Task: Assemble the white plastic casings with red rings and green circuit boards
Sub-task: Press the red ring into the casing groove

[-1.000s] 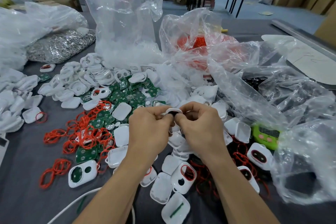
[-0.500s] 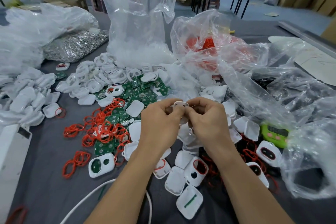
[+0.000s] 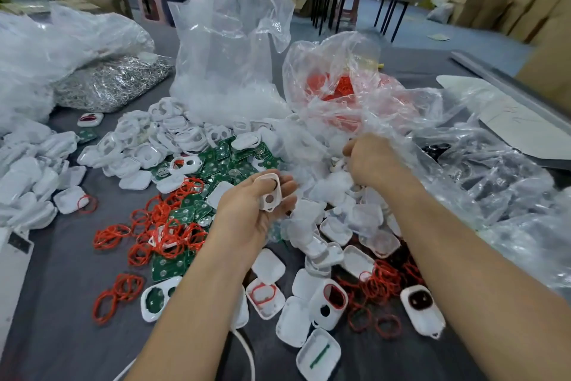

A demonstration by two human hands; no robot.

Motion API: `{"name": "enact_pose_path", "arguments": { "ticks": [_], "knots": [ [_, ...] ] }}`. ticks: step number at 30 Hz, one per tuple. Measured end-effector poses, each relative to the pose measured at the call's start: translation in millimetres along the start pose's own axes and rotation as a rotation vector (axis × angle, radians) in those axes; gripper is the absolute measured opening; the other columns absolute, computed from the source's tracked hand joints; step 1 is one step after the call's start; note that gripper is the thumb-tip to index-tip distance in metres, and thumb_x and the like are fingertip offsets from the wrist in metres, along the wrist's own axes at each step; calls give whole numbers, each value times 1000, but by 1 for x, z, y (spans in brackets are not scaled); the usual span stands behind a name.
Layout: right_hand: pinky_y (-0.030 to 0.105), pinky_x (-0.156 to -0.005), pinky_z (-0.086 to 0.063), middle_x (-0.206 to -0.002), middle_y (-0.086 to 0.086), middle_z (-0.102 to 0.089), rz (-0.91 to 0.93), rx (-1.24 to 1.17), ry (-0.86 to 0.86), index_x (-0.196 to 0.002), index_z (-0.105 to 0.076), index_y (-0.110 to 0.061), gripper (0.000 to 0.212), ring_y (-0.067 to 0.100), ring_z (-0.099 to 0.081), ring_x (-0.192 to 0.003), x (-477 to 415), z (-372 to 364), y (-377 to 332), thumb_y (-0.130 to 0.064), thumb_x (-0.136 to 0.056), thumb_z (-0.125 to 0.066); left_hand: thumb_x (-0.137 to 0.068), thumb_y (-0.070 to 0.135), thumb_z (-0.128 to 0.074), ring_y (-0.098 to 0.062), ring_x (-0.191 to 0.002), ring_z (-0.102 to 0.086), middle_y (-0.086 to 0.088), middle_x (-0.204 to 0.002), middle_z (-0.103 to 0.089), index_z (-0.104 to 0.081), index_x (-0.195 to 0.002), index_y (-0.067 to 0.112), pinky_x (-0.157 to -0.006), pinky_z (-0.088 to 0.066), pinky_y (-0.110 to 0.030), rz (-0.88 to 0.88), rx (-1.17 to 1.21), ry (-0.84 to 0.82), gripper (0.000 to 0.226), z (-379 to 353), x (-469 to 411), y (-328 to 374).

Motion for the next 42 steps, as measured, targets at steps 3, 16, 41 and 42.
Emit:
{"name": "enact_pose_path", "arguments": {
  "ticks": [3, 16, 41, 42],
  "knots": [
    [32, -74, -55, -110, 13, -73, 116, 213, -15, -111, -71, -5, 27, 30, -70, -97, -13, -4, -11, 4, -87, -63, -98, -12, -49, -19, -61, -75, -12, -72, -75, -67, -94, -1, -51, -59, -27, -29, -53, 23, 21, 5, -1, 4],
    [39, -80, -63, -94, 8, -76, 130, 56, 48, -93, -78, -17, 21, 28, -71, -85, -3, -5, -10, -1, -90, -65, -98, -8, -49, -17, -67, -76, -11, -79, -77, -71, -96, 1, -53, -58, -25, -19, -132, 14, 24, 5, -7, -1],
    [20, -44, -47, -71, 5, -77, 22, -1291, 198, -86, -74, -13, 12, 20, -74, -57, 104, -23, 11, -6, -94, -70, -94, -13, -46, -25, -84, -77, -16, -91, -77, -75, -96, 2, -70, -64, -33, -135, -203, -28, 33, -7, -2, -11],
    [21, -45, -48, -71, 8, -77, 32, -1345, 161, -86, -75, -10, 10, 20, -74, -57, 105, -24, 9, -3, -93, -72, -95, -11, -46, -25, -86, -77, -15, -93, -78, -75, -95, 4, -73, -64, -33, -152, -193, -34, 33, -9, -2, -11]
  ]
}}
Point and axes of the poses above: each hand's wrist, its own x-axis away from the middle knuckle, its own z-axis out of the back of the hand, y = z × x, the point moved 7 cm from there along -x, towards the middle knuckle
